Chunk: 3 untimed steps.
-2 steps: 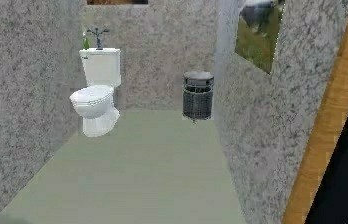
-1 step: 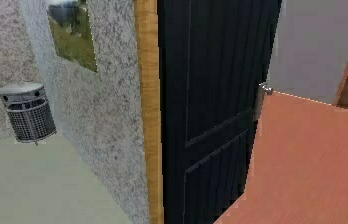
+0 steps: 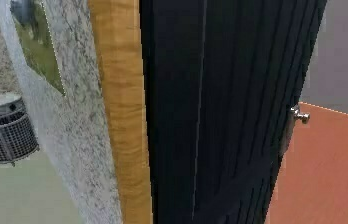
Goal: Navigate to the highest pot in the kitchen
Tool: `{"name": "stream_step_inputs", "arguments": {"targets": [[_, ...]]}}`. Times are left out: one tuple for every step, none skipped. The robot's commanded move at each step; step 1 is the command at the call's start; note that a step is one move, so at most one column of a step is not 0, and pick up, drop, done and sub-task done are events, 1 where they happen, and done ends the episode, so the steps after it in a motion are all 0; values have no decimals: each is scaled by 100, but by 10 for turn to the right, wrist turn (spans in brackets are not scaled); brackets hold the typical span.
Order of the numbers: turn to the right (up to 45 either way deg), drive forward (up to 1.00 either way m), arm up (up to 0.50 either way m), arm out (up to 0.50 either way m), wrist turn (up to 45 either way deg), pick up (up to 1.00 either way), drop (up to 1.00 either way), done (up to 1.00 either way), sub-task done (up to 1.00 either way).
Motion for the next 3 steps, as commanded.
{"name": "stream_step_inputs", "arguments": {"targets": [[450, 0, 0, 0, 0, 0, 0, 0, 0], [150, 0, 0, 0, 0, 0, 0, 0, 0], [0, 45, 0, 0, 0, 0, 0, 0, 0]]}}
